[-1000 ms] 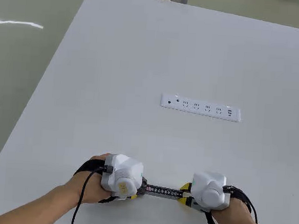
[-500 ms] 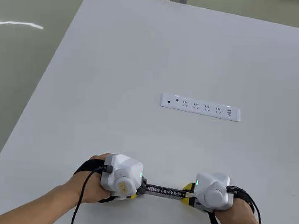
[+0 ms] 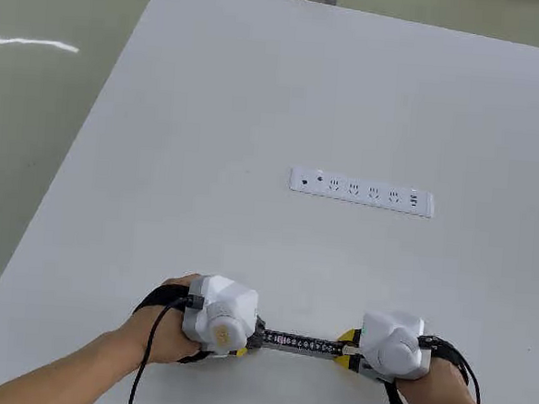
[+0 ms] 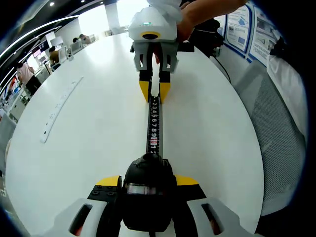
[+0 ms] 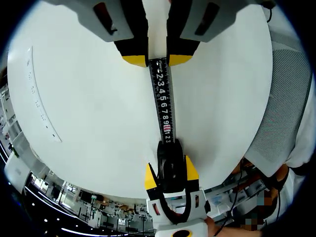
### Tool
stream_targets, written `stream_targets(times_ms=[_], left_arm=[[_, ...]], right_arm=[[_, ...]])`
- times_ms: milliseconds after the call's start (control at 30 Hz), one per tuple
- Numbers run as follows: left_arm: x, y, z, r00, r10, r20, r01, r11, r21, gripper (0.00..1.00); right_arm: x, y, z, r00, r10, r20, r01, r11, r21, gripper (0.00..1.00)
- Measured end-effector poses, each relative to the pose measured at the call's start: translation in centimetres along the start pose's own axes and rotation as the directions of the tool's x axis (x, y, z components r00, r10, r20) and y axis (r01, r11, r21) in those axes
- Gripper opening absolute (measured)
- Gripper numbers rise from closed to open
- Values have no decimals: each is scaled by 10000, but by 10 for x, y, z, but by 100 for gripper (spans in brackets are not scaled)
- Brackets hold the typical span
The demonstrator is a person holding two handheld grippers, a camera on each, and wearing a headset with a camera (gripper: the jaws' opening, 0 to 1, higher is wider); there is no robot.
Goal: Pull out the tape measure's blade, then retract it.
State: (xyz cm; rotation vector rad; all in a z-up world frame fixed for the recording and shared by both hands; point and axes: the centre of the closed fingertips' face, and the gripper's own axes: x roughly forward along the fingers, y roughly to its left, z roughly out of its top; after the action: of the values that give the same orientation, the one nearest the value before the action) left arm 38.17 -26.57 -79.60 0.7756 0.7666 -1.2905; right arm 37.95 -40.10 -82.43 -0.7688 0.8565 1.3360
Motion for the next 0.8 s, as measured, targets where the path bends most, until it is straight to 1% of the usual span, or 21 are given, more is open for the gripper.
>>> stream_targets(times_ms=[167, 567, 800], left_arm=[[0, 0, 0, 10000, 2, 4, -2, 10000, -7, 36], [0, 0, 0, 10000, -16, 11, 16, 10000, -7, 36], [0, 0, 0, 10000, -19, 9, 19, 10000, -6, 36]], right_arm=[[-3, -1, -2, 10000, -32, -24, 32, 10000, 14, 12], [-8, -3, -13, 9999, -128, -109, 129, 9999, 90, 12], [-11, -4, -16, 9998, -160, -147, 162, 9998, 119, 12]])
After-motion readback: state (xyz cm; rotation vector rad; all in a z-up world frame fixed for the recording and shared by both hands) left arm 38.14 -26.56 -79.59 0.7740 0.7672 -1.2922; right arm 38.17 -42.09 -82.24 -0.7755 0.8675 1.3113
